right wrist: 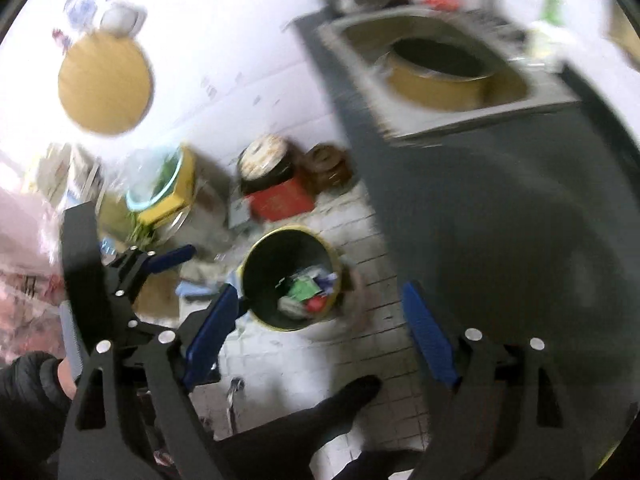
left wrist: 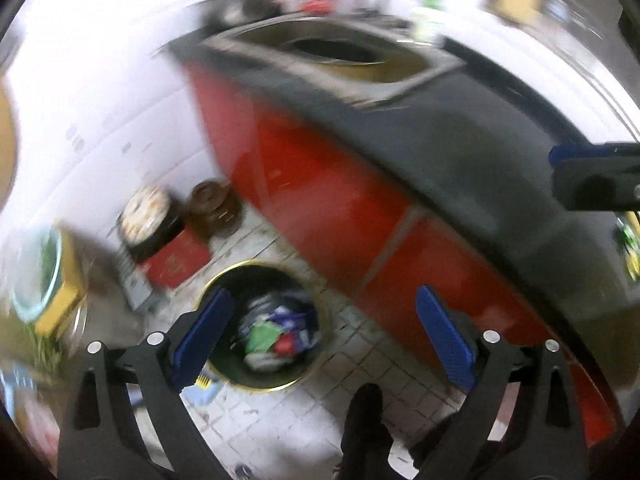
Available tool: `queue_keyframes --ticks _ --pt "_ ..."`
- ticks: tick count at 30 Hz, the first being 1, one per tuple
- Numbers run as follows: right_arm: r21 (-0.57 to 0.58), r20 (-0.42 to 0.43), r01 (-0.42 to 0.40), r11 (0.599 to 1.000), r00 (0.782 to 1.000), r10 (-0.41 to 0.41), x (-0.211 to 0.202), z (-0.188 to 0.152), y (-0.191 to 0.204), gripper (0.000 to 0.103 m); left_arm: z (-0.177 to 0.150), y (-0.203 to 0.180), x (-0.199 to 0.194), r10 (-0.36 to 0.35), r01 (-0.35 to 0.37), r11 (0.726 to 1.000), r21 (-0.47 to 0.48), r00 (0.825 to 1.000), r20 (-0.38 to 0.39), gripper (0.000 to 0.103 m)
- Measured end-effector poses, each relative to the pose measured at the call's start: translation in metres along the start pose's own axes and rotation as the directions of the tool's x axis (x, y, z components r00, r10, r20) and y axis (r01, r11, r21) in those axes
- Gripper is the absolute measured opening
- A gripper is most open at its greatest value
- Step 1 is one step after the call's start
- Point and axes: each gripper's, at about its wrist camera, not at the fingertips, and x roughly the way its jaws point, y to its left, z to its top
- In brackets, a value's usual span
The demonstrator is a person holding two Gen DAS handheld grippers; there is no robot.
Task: Collect trash
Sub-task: 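Bring both open tools back up over the countertop, then grasp the yellow tape ring with the left tool while the right tool grasps the green juice pouch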
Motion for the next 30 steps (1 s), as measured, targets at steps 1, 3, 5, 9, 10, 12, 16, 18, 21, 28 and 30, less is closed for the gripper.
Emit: queue_keyframes --ticks 1,3,5,9,10,12,16,18,21,28,30 --pt "0.022 0.017 0.02 1.0 1.0 -0.02 -0.015 -0.007 -0.01 0.081 0.007 -0.019 -0.002 -0.025 0.025 0.999 0.032 1.0 0.004 0.091" --pt "0.088 0.077 0.074 0.993 0.994 -0.081 -0.059 -0.028 -0.041 0.081 0.026 -0.066 -0.009 -0.103 0.101 0.989 0.108 0.995 0.01 0.091" --pt "0.155 0.122 0.13 0.979 0.981 -0.149 -0.099 -0.051 -0.072 0.081 0.039 -0.11 -0.016 -0.171 0.166 0.97 0.177 0.985 0.011 0.091" --pt "0.322 0.172 0.213 0.923 0.945 -0.278 -0.174 -0.109 -0.133 0.083 0.059 -0.216 -0.036 -0.318 0.294 0.883 0.365 0.948 0.006 0.092" --pt "0.359 0.179 0.236 0.903 0.932 -0.315 -0.191 -0.123 -0.146 0.083 0.061 -0.247 -0.043 -0.357 0.325 0.849 0.416 0.934 0.0 0.092" --pt "0.431 0.178 0.289 0.855 0.901 -0.395 -0.227 -0.157 -0.174 0.083 0.063 -0.295 -0.054 -0.414 0.37 0.792 0.486 0.91 -0.019 0.092" --pt "0.566 0.157 0.368 0.738 0.83 -0.535 -0.289 -0.233 -0.218 0.083 0.058 -0.389 -0.073 -0.495 0.451 0.684 0.573 0.864 -0.089 0.093" --pt "0.601 0.134 0.4 0.692 0.803 -0.58 -0.308 -0.26 -0.235 0.083 0.047 -0.422 -0.08 -0.51 0.471 0.649 0.597 0.852 -0.118 0.093" --pt "0.647 0.098 0.427 0.632 0.775 -0.624 -0.328 -0.302 -0.254 0.083 0.033 -0.474 -0.085 -0.503 0.47 0.602 0.645 0.851 -0.15 0.093" --pt "0.698 0.063 0.412 0.586 0.78 -0.623 -0.336 -0.357 -0.29 0.083 0.019 -0.525 -0.078 -0.467 0.449 0.569 0.689 0.866 -0.178 0.093" --pt "0.696 0.058 0.411 0.589 0.785 -0.617 -0.335 -0.364 -0.3 0.083 0.02 -0.529 -0.075 -0.457 0.445 0.575 0.687 0.871 -0.182 0.093"
